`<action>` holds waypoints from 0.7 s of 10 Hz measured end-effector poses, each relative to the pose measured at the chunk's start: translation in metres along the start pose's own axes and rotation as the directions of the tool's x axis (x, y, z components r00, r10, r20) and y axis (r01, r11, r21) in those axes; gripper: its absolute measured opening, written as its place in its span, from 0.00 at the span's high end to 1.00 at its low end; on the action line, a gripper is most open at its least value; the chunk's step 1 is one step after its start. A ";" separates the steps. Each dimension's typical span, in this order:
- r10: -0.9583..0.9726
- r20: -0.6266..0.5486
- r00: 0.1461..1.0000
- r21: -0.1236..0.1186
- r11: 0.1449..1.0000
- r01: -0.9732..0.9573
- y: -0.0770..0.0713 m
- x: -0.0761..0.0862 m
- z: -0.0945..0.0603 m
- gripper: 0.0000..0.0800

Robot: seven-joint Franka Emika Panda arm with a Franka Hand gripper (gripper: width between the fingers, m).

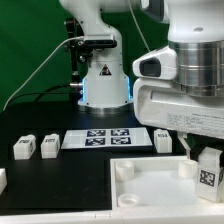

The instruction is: Assemble one leg

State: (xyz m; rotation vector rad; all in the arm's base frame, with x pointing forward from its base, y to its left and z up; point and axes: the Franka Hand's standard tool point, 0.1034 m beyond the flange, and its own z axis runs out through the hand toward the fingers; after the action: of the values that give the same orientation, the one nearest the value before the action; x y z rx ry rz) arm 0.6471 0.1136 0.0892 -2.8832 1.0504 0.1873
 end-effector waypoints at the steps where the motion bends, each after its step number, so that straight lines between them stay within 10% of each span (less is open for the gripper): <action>1: 0.123 -0.001 0.992 -0.002 0.992 -0.123 0.000 0.000 0.000 0.64; 4: 0.392 -0.006 0.920 0.002 0.920 -0.392 0.002 0.002 -0.001 0.64; 7: 0.813 -0.005 0.582 0.098 0.580 -0.809 0.009 -0.004 0.001 0.64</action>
Offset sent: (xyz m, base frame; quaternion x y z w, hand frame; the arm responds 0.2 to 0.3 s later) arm 0.0000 0.0000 0.0000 0.0000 0.0000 0.2667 0.9638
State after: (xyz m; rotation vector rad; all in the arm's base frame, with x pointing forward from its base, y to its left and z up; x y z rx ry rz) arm 0.6378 0.1092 0.0891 -2.0826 2.2593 0.0973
